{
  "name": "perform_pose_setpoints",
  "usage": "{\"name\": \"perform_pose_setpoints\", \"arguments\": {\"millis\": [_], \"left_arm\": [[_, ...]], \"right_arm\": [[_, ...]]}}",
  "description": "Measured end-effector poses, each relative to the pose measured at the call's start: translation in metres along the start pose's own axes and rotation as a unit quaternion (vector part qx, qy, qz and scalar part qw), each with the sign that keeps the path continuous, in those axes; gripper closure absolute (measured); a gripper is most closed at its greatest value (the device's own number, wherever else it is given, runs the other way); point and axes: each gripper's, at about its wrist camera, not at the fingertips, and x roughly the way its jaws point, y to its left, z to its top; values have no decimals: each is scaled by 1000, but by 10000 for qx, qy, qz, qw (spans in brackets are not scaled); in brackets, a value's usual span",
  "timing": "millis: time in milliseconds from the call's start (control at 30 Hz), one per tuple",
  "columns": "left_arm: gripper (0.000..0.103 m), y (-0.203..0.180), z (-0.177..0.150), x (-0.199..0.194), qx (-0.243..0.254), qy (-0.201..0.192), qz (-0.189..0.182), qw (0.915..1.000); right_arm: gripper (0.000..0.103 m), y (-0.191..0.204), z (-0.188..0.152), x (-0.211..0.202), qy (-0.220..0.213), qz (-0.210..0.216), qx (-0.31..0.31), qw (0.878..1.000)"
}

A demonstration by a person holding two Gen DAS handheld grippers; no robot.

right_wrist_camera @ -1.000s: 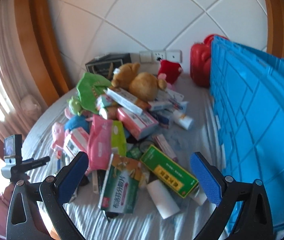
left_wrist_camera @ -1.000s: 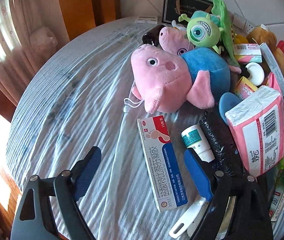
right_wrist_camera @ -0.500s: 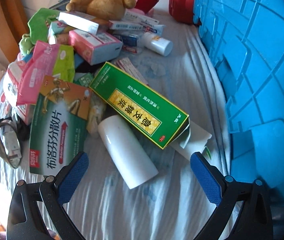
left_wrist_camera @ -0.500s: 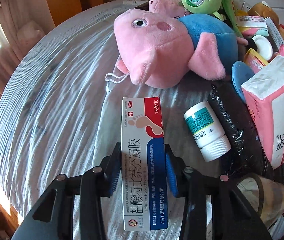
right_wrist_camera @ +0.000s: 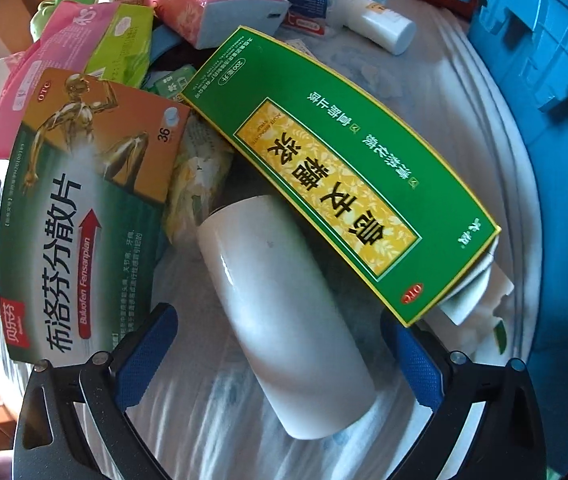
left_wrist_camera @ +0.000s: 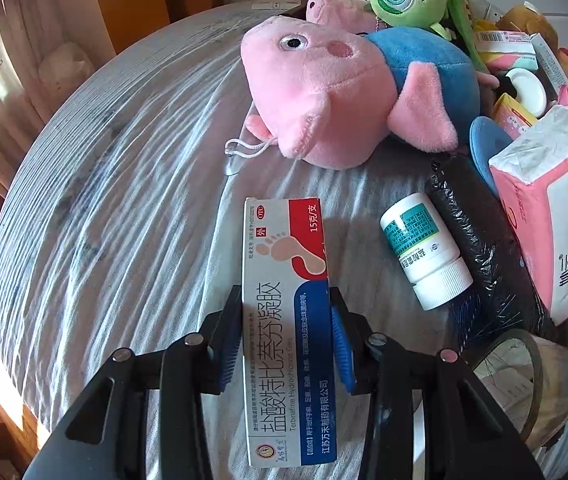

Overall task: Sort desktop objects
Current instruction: 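Grasp the white-blue ointment box with left tool while right tool grasps white paper roll, then carry the ointment box and paper roll over the blue crate with both tools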

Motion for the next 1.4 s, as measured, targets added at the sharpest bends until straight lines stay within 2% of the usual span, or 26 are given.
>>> {"name": "perform_pose_setpoints", "arguments": {"millis": [33,67,100,133,167,267,400,500,633,767,900,1067,1200,1300,1367,1400], "left_arm": [[64,0,0,0,15,21,6,10000],[64,1,0,0,8,49,9,10000],[64,2,0,-1,-15,84,8,10000],[64,5,-1,-3,-54,102,9,9999],[64,6,-2,-6,-80,84,9,9999],[64,4,-2,-32,-30,-235,70,9997],[64,-4,8,-84,164,-869,72,9961],[64,-17,14,-127,268,-1337,-93,9906],[64,-48,33,-176,465,-1826,-482,9809],[64,-101,40,-226,838,-2216,-982,9666],[64,-165,42,-273,1302,-2507,-1616,9456],[64,-258,38,-331,1844,-2674,-2310,9171],[65,-333,33,-374,2215,-2692,-2781,8951],[65,-391,32,-396,2432,-2468,-3118,8847],[64,-434,35,-406,2588,-2250,-3266,8807],[65,-457,36,-408,2667,-2112,-3278,8814]], "right_arm": [[2,1,1,2,24,-15,-19,10000],[18,2,2,4,49,-48,-43,10000],[26,4,2,5,54,-145,-61,9999],[48,6,3,2,-21,-211,-94,9997],[53,6,3,-2,-52,-186,-80,9998],[53,9,2,-11,-86,-219,-101,9997],[53,8,-3,-43,-327,54,1,9995],[53,8,-3,-83,-722,124,12,9973],[53,5,3,-151,-1484,183,23,9888],[53,1,15,-220,-2322,34,25,9727],[53,-20,9,-292,-3039,-14,92,9527],[53,-67,-7,-355,-3577,-354,177,9330],[53,-128,-8,-382,-3612,-715,327,9292],[53,-178,-4,-394,-3502,-939,446,9309],[53,-216,3,-396,-3355,-988,531,9353],[53,-236,5,-399,-3275,-983,565,9380]]}}
